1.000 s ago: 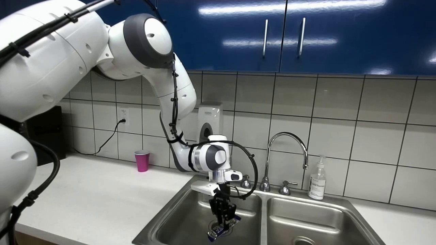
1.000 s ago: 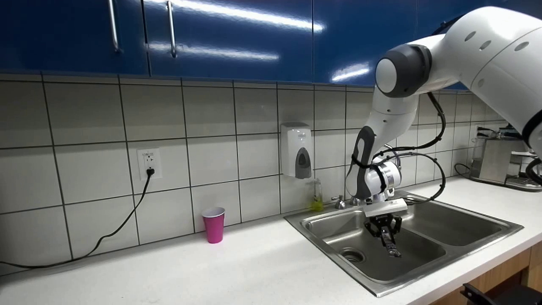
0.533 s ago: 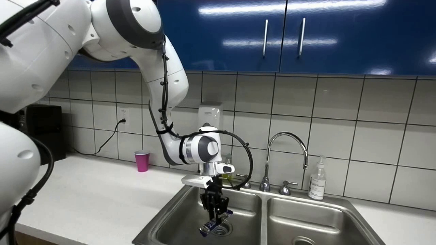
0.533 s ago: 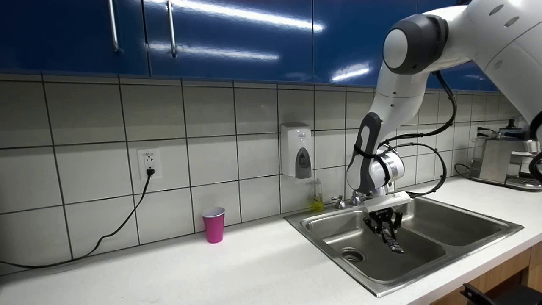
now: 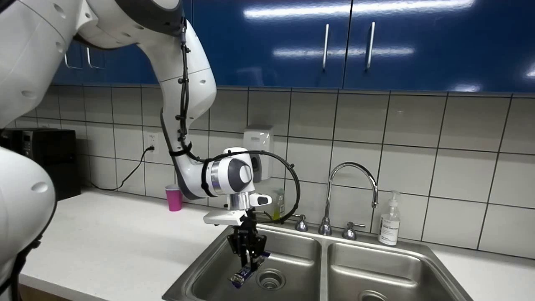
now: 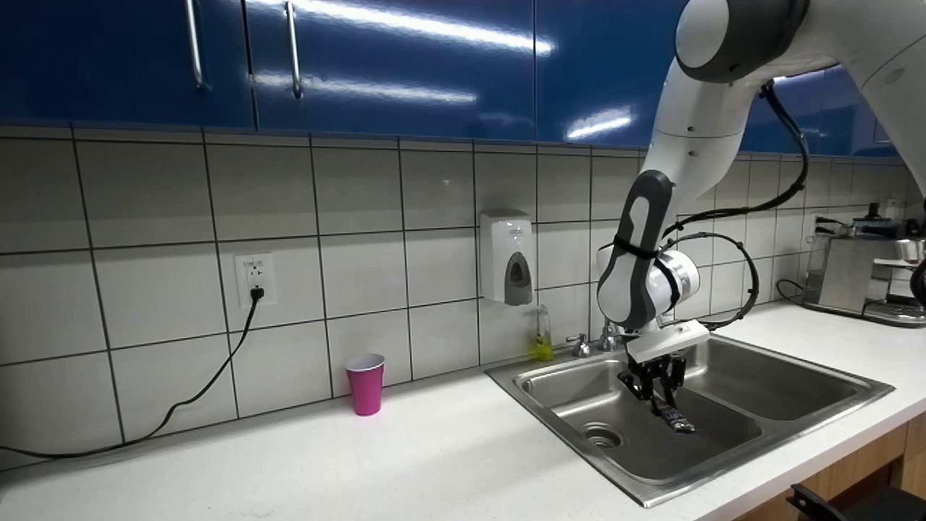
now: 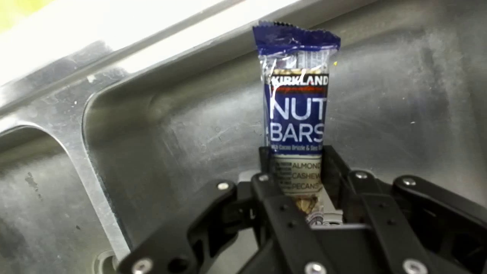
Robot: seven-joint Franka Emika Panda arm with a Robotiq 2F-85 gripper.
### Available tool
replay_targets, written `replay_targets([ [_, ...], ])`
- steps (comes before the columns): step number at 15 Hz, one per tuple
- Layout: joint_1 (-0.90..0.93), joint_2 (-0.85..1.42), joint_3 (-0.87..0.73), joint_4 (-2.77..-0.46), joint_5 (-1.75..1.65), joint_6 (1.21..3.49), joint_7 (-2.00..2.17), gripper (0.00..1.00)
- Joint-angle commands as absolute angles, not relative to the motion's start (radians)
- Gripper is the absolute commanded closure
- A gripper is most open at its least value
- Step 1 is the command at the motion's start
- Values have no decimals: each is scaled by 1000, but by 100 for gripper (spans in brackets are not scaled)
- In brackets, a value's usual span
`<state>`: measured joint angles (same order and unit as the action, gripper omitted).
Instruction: Remove the chocolate bar from the left sink and put it on the counter
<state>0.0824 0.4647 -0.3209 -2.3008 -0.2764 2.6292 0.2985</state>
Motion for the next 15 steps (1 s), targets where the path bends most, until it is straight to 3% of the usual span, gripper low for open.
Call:
replay_targets([
  [1, 106, 377, -308, -2396, -347, 2661, 286, 90],
  [15, 201, 289, -180, -2495, -461, 2676, 294, 90],
])
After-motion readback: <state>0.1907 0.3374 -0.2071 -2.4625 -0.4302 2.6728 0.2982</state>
